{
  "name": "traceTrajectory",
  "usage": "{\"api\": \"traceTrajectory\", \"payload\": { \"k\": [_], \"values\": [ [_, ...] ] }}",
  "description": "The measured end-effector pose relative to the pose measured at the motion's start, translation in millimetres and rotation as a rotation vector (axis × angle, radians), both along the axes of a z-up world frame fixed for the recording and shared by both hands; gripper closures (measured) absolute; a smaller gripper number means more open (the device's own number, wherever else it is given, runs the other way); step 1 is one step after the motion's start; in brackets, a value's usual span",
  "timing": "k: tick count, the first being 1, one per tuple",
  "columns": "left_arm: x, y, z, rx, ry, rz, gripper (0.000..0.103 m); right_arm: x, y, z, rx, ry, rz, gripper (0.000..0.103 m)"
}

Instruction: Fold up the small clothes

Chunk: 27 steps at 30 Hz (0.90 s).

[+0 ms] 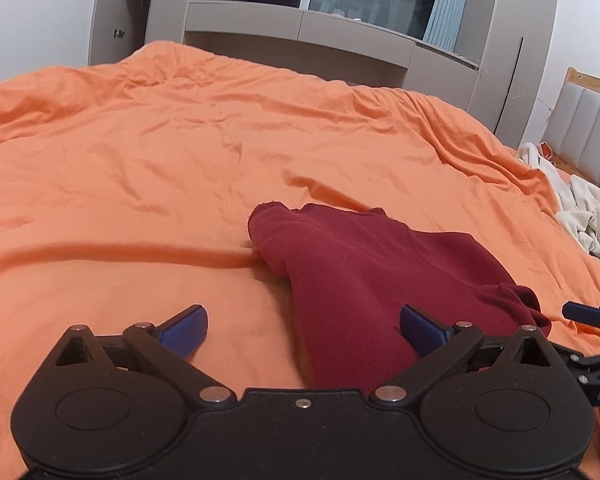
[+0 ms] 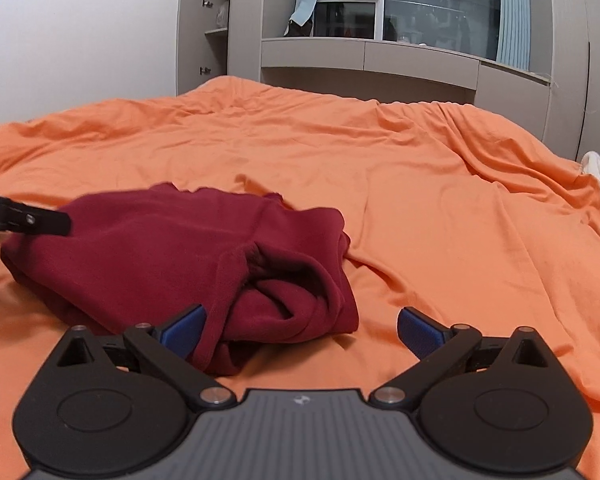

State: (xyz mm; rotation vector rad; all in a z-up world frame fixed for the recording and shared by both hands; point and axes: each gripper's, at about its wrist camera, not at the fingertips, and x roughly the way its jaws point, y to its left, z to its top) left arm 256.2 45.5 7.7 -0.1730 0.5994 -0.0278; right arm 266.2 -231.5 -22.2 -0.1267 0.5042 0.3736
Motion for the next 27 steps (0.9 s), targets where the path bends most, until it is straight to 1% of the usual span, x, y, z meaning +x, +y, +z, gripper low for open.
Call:
{"api": "traceTrajectory", "payload": {
  "k": [9, 13, 18, 23, 27],
  "values": [
    [-19.5, -10.0, -2.3, 0.039, -0.045, 0.036, 0.001, -7.4, -2.0, -0.8, -0.008, -0.031, -0.008, 0.0],
    [-25.3, -10.8, -2.0, 0.03, -0.057, 0.055, 0.001, -14.5, -2.6, 2.3, -0.007, -0.059, -0.016, 0.0],
    [-35.5, -11.4, 3.3, 0.017, -0.088, 0.069, 0.001, -29.5, -4.5, 9.7, 0.006, -0.115, -0.034, 0.0],
    [-52.9, -17.8, 8.4, 0.016, -0.13, 0.067, 0.001, -54.0, -16.6, 20.3, 0.089, -0.181, -0.058, 0.0],
    [-71.6, -24.3, 13.5, 0.017, -0.186, 0.057, 0.001, -76.9, -27.0, 29.1, 0.175, -0.23, -0.071, 0.0]
  ]
}}
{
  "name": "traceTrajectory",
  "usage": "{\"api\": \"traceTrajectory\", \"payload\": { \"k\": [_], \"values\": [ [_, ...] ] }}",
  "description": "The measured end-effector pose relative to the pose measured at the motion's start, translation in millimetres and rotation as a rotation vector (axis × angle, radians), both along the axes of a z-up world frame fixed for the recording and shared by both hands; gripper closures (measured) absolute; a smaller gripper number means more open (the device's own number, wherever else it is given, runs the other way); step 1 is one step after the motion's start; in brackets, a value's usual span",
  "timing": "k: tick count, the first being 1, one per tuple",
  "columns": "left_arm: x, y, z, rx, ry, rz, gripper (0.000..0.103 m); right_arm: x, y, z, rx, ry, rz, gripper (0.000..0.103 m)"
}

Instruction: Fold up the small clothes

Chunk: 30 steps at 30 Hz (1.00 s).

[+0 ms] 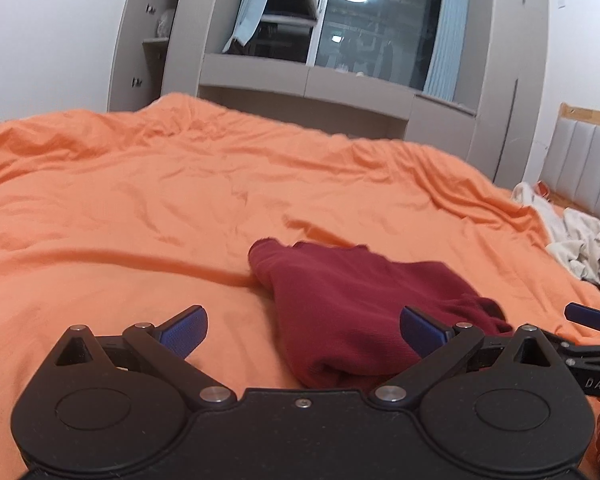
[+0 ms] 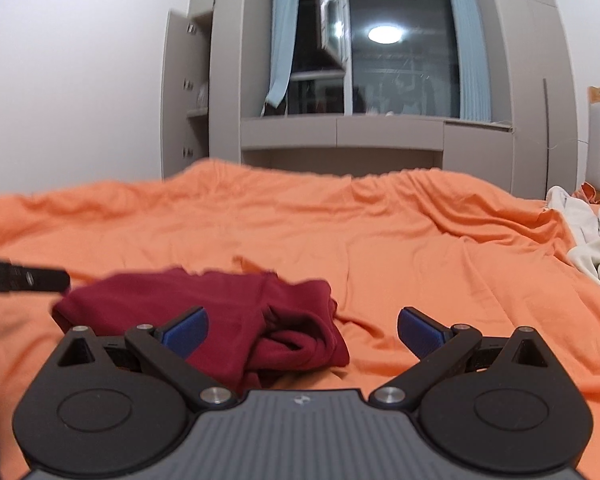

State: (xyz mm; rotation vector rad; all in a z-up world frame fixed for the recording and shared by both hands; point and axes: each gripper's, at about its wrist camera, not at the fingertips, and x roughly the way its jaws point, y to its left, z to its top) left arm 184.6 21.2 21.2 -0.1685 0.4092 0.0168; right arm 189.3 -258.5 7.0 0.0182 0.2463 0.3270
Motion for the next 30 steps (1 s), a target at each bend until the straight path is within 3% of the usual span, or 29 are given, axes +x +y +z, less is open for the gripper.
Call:
{"api": "traceTrajectory", "payload": {
  "k": [8, 16, 30],
  "values": [
    [-42.4, -14.9, 1.6, 0.06, -0.098, -0.01, 0.001, -46.4, -7.1, 5.0, 0.06, -0.078, 0.01, 0.0],
    [-93.9, -22.4, -3.6, 0.087, -0.161, -0.023, 0.001, -88.2, -18.7, -0.5, 0.104, -0.085, -0.026, 0.0],
    [-145.1, -26.3, -18.0, 0.111, -0.141, -0.03, 0.001, -139.6, -23.8, -14.7, 0.107, -0.085, -0.068, 0.0]
  ]
}}
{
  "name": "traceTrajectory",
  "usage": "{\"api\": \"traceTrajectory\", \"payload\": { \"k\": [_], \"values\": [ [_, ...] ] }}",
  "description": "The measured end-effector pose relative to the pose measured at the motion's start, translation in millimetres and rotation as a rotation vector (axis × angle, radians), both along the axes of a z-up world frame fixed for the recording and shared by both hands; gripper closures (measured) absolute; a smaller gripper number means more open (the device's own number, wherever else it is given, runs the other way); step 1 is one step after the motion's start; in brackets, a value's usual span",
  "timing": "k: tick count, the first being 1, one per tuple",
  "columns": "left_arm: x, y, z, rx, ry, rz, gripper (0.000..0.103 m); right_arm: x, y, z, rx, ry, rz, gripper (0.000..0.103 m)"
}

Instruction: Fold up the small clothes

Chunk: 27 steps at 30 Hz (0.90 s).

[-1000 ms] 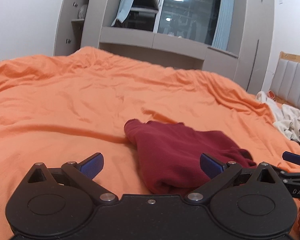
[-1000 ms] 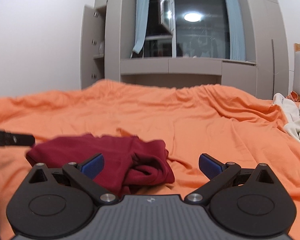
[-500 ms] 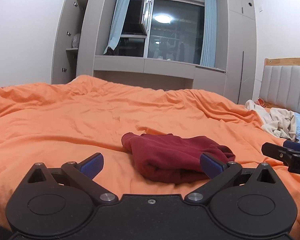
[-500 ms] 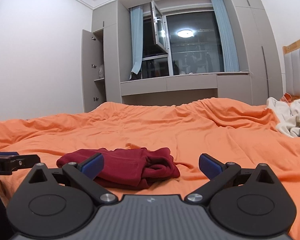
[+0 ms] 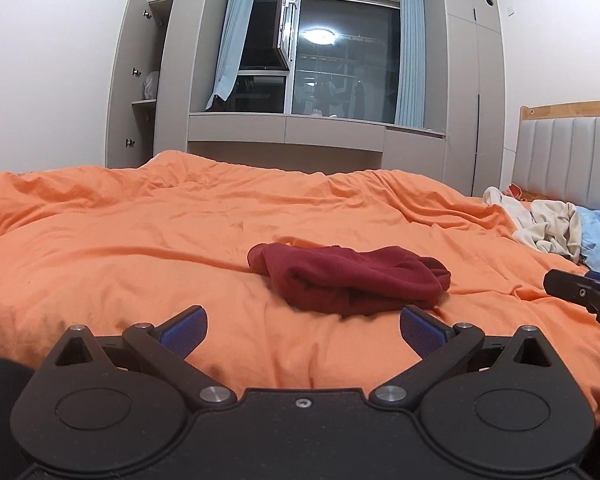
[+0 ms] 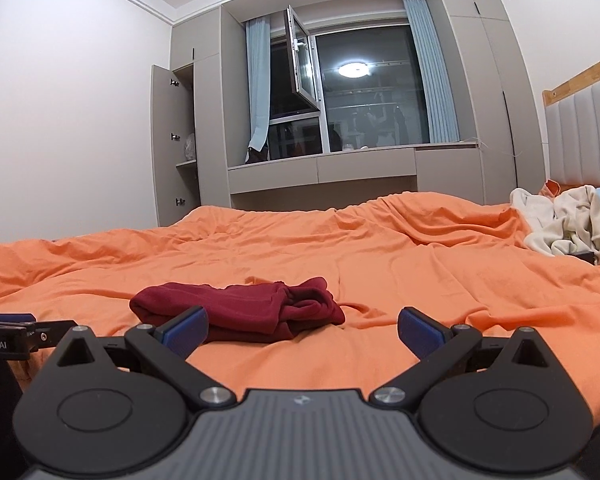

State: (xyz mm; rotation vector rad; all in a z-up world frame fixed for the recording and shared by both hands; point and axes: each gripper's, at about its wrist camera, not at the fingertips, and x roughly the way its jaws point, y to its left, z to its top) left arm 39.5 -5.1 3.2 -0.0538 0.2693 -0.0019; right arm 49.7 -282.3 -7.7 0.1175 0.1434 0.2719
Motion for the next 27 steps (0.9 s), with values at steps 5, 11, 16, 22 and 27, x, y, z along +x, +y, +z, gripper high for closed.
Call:
{"api": "traceTrajectory", "payload": {
  "k": [5, 11, 16, 22, 27],
  "values": [
    [-5.1, -1.8, -3.1, 0.002, 0.011, -0.008, 0.001, -0.4, 2.5, -0.7, -0.01, 0.004, 0.003, 0.0],
    [-5.1, -3.4, -3.9, 0.009, 0.015, -0.014, 0.001, 1.0, 3.8, -1.3, -0.013, 0.007, 0.005, 0.0],
    [-4.7, -3.1, -4.2, 0.008, 0.023, -0.01, 0.001, 1.1, 4.4, -2.0, -0.019, 0.01, 0.006, 0.0],
    [-1.6, -2.9, -5.1, 0.011, 0.031, -0.009, 0.001, 1.3, 5.3, -2.2, -0.023, 0.013, 0.007, 0.0],
    [-1.3, -3.0, -5.1, 0.011, 0.032, -0.008, 0.001, 1.3, 5.1, -2.0, -0.022, 0.013, 0.007, 0.0]
  ]
}}
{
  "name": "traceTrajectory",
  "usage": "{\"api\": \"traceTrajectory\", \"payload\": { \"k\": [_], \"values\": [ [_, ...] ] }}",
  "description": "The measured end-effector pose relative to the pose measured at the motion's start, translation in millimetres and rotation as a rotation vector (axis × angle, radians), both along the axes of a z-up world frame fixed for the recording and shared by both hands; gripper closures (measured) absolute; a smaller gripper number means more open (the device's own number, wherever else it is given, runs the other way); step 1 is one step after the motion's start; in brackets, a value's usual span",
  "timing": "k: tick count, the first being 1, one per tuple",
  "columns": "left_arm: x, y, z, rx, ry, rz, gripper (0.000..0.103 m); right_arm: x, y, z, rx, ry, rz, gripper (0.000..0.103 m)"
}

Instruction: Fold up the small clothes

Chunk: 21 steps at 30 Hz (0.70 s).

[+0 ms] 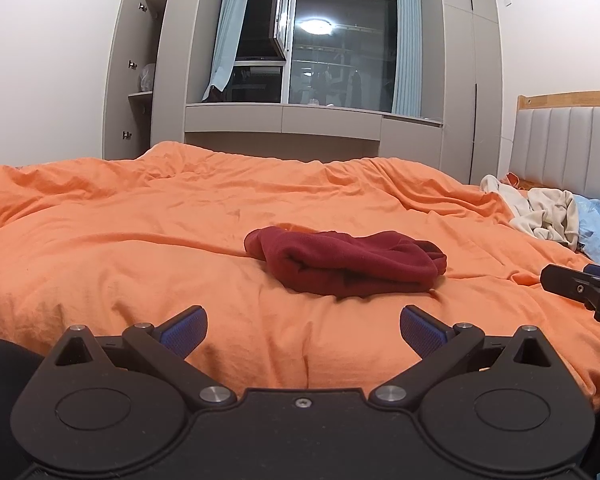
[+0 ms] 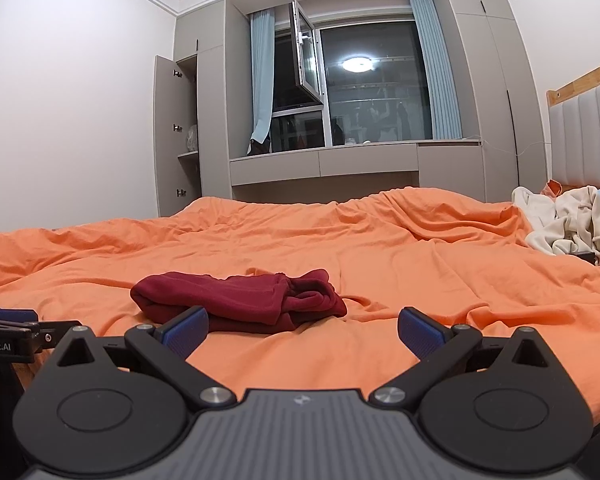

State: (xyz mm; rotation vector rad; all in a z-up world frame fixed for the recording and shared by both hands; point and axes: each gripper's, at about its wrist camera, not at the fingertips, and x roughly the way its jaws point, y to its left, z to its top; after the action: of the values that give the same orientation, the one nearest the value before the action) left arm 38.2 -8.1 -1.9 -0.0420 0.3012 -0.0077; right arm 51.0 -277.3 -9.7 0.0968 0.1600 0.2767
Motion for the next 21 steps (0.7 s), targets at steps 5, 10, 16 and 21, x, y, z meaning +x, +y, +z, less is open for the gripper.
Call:
{"api": "traceTrajectory", "payload": {
  "k": [5, 10, 16, 21],
  "values": [
    [0.3, 0.4, -0.1, -0.001, 0.0, 0.001, 0.001, -0.1, 0.2, 0.1, 0.0, 0.0, 0.0, 0.0],
    [0.5, 0.5, -0.3, -0.001, 0.001, 0.0, 0.001, 0.0, 0.3, 0.0, -0.001, 0.0, 0.0, 0.0],
    [0.5, 0.5, -0.3, -0.001, 0.002, 0.001, 0.001, -0.1, 1.5, -1.4, -0.007, 0.001, 0.002, 0.0],
    [1.9, 0.1, -3.0, 0.002, 0.005, 0.002, 0.001, 0.0, 2.1, -3.1, -0.008, 0.002, 0.002, 0.0]
  ]
}}
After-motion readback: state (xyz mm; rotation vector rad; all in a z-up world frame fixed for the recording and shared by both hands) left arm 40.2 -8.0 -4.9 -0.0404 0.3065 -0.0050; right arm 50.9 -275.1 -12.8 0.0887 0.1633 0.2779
